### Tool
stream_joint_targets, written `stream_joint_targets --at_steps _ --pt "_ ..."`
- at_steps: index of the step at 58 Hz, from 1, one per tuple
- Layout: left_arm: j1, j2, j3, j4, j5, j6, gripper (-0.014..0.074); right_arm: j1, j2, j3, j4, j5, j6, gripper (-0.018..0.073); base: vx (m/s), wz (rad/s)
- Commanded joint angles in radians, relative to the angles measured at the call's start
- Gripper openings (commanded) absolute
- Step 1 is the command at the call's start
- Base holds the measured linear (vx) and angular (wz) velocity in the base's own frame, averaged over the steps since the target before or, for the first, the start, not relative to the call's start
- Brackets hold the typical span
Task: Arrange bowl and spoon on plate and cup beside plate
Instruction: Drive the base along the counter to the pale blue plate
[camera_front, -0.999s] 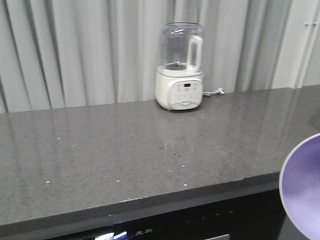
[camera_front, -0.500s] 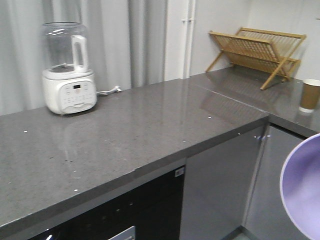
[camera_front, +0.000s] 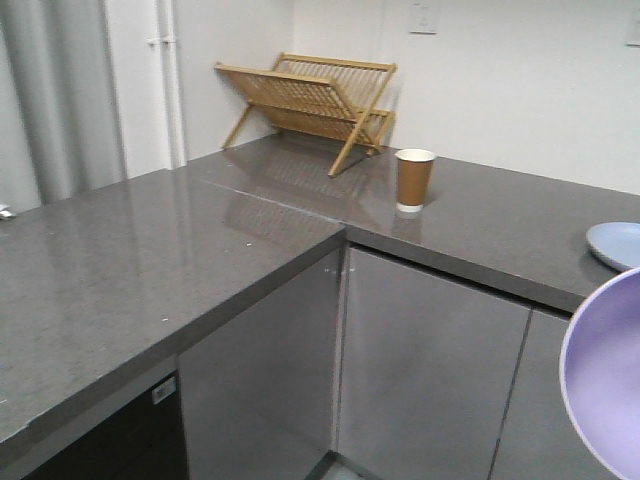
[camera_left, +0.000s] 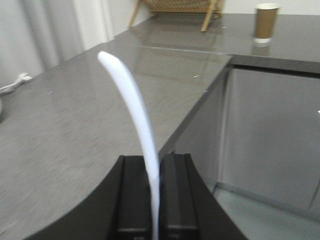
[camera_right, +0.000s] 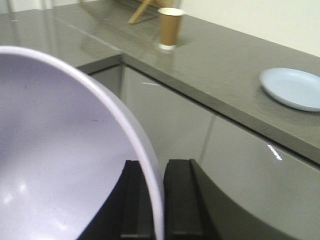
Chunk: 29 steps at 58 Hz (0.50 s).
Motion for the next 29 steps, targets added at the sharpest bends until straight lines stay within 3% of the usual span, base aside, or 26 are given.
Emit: stream_joint_targets --at_steps 1,29 --pt "-0.007 0.003 -0.024 -0.022 -0.078 -0.001 0.0 -0.003 -0.001 -0.028 0.015 -0.086 -0.007 -0.0009 0.23 -0.67" --pt "-0.007 0.003 -0.024 -0.022 -0.078 -0.001 0.0 -0.003 -0.001 -0.028 0.015 -0.086 -0.007 -0.0009 0.26 -0.5"
